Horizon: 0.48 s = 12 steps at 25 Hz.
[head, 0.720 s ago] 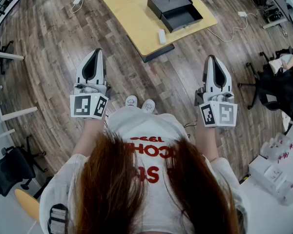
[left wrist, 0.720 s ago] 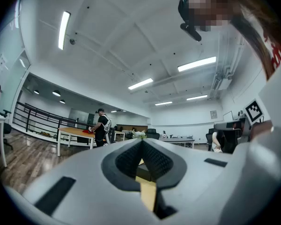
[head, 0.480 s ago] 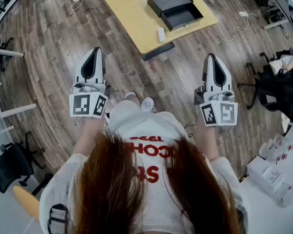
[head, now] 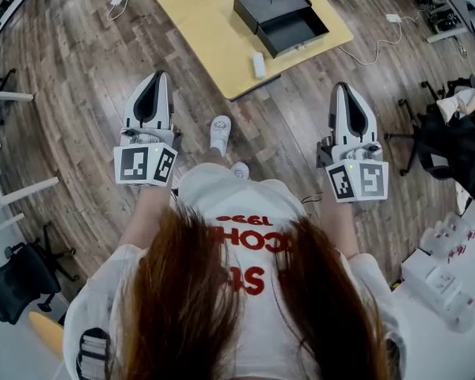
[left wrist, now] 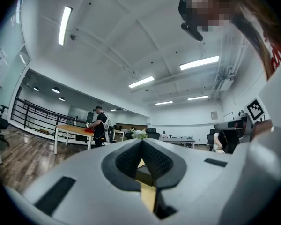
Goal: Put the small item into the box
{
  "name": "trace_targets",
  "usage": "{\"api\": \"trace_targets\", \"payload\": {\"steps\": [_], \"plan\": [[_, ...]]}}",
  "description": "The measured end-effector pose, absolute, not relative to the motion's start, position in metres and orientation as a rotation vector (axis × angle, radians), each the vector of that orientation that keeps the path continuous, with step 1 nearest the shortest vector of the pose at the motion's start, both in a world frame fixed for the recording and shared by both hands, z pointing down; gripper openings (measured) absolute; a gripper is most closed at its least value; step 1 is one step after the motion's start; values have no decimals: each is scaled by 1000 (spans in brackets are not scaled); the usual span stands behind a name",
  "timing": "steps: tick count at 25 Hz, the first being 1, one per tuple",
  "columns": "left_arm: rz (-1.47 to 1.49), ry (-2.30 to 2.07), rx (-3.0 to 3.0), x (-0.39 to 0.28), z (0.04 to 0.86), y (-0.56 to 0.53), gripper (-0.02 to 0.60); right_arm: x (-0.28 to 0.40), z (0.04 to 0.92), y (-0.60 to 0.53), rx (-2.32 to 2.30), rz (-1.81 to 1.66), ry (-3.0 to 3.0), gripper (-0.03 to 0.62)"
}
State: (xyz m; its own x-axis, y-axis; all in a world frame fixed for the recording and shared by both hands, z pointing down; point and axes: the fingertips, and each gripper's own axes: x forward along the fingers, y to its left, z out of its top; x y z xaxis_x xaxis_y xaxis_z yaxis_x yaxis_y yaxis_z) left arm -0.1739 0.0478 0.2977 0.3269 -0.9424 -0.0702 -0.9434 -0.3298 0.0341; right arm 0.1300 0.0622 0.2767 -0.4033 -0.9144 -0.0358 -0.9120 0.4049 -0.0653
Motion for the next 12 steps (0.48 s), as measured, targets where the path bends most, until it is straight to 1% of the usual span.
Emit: {"api": "trace_targets", "payload": {"steps": [12], "plan": [[169,1638,-2626,-173,283,-92,6,115,271,-46,-1774,-55,2511,8]]}}
